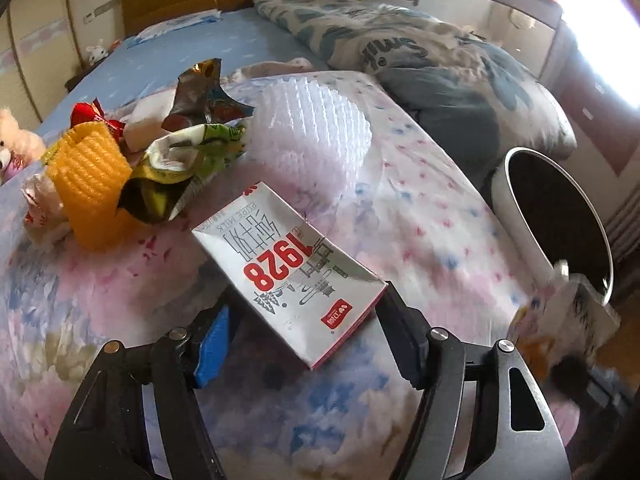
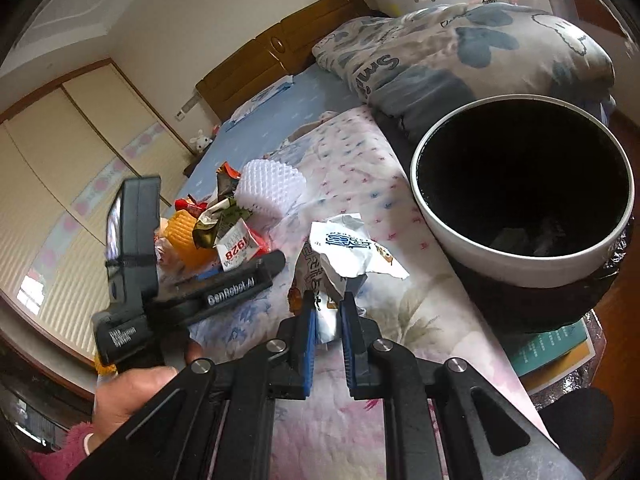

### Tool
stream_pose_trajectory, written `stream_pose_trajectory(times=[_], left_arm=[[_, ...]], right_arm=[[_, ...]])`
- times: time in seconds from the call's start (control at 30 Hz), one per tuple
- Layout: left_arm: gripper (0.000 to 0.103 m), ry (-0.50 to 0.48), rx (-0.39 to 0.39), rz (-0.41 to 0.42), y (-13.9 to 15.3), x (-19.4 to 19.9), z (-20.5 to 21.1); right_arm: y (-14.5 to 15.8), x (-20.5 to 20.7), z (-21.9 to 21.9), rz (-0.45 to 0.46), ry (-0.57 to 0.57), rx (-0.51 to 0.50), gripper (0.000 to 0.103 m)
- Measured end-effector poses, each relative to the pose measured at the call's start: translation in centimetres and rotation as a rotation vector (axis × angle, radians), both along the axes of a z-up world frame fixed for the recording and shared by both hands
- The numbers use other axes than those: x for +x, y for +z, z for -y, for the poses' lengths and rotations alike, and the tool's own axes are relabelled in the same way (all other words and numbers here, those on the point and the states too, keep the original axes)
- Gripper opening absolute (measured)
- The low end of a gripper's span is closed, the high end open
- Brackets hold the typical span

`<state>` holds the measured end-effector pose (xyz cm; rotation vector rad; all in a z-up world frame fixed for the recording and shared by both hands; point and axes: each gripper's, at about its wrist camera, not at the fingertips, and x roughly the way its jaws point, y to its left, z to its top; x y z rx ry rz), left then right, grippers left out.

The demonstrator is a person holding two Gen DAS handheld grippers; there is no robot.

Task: Collect trash
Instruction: 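Grasp the red-and-white printed box with the left tool while the right tool grasps the snack wrapper, then carry the box and wrapper over the trash bin with both tools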

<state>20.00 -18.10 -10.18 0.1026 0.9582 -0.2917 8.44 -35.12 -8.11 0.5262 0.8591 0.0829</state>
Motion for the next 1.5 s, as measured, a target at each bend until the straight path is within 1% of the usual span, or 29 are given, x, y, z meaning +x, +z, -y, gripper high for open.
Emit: stream_pose_trajectory(times=[0.1, 0.27, 0.4, 0.53, 0.77, 1.03, 1.27, 1.5], left_arm=[[0.067, -0.051, -0.057, 0.010, 0.5, -1.9, -1.6], [0.067, -0.153, -0.088, 0.027, 1.4, -5.6, -2.9], [0.067, -0.211, -0.097, 0.040, 2.2, -7.7, -2.9], [0.066, -0.270, -0.111, 0.064, 3.5, -9.2, -1.9], [0.066, -0.354, -0.114, 0.095, 5.0, -10.2, 1.3], [0.066, -0.448, -0.109, 0.102, 5.9, -10.5, 5.3], [0.066, -0.520, -0.092, 0.109, 6.4, -9.9, 9.0], [0.066, -0.561, -0.088, 0.106, 6.7, -8.5, 11.9]], right_arm=[[0.4, -0.4, 0.0, 0.008, 0.007, 0.001, 0.011], [1.1, -1.2, 0.1, 0.026, 0.005, -0.003, 0.011], [1.5, -2.0, 0.4, 0.035, -0.009, -0.012, 0.011], [1.9, -2.8, 1.1, 0.043, -0.032, -0.014, 0.011], [3.0, -4.2, 3.2, 0.070, -0.085, -0.024, 0.011], [3.6, -4.9, 6.2, 0.081, -0.151, -0.032, 0.011], [3.8, -5.0, 8.9, 0.078, -0.197, -0.041, 0.011], [3.6, -4.3, 11.7, 0.059, -0.229, -0.033, 0.011]])
